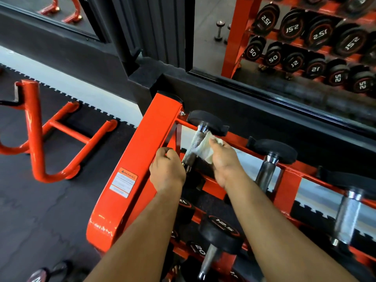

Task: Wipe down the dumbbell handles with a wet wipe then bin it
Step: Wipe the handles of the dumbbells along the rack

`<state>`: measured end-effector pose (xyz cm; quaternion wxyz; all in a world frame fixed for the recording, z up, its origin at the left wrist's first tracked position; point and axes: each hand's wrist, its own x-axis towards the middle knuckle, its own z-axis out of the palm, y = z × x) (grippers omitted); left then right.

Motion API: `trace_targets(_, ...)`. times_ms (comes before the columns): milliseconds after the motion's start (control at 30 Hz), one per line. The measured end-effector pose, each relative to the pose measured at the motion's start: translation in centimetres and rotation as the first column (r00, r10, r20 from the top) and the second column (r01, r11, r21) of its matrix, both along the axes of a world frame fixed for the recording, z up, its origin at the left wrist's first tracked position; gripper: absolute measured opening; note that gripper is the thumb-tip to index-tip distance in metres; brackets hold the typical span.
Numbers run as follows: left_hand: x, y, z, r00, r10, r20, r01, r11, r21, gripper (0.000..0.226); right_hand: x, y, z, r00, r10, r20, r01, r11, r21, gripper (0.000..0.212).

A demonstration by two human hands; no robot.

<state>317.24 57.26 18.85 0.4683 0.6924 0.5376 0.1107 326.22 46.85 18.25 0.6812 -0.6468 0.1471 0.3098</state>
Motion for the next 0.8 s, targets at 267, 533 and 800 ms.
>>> trace_targets(267, 0.0, -0.2, 0.3, 0.999, -0.002, -0.035, 0.002, 1.000, -0.001, 0.024, 0.1, 1.0, 0.9, 0.991, 0.053, 0.123, -0.021, 0.968, -0.249, 0.014)
trace_targets(533, 0.1, 0.0, -0.2, 1.000, -0.004, -0.023, 0.004, 1.000, 0.028, 0.034, 0.9, 3.3, 1.0, 0.978, -0.008, -0.210, 0.089, 0.920, 0.382, 0.034)
trace_targets(800, 0.0, 0.1, -0.2, 1.000, 0.000, 0.000, 0.000, 1.000, 0.019, 0.030, 0.3, 2.3, -0.1, 0.984, 0.022, -0.178, 0.042, 0.936, 0.349, 0.021)
